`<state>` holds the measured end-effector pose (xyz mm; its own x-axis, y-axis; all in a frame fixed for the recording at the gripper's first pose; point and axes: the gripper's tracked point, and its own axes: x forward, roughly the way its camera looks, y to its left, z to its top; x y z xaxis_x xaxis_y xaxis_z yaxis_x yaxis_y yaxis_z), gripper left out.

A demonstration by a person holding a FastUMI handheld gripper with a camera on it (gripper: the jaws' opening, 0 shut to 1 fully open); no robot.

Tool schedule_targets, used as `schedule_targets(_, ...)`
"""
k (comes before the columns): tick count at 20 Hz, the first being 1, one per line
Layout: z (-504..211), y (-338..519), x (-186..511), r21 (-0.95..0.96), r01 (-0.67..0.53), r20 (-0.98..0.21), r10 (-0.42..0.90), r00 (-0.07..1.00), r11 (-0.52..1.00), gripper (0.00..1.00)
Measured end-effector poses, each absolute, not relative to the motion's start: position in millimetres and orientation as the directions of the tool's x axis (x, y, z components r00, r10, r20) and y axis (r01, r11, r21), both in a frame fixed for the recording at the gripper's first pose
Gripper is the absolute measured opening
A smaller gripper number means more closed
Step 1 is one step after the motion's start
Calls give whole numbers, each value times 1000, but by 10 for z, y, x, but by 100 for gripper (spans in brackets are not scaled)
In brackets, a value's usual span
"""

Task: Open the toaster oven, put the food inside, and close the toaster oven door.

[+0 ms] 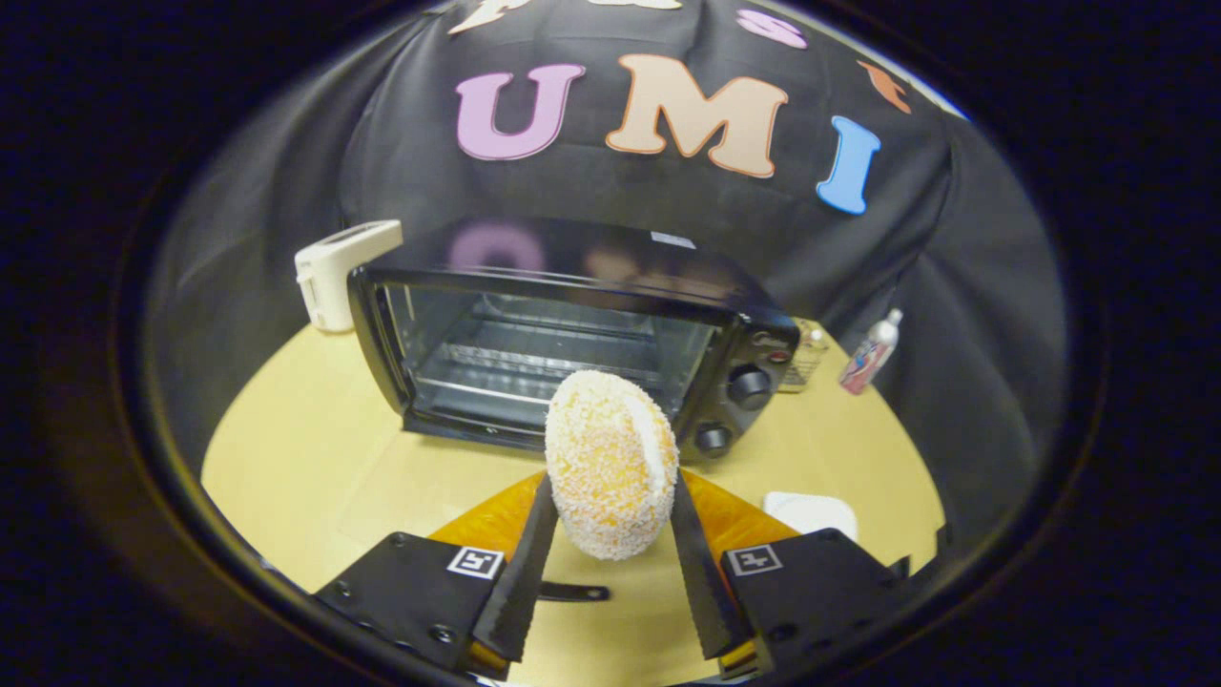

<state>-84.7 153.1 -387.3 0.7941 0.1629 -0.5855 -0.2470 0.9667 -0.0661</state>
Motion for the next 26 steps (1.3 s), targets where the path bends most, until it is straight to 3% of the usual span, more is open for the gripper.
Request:
schedule_targets(7, -4026, 2119, -555, 297, -49, -604, 227, 764, 954, 100)
schedule_targets(13, -4088, 2407, -160, 480, 71, -575, 253, 778, 874, 100)
schedule_targets(26, -4087, 2326, -3, 496, 10, -514, 284, 809, 868, 100)
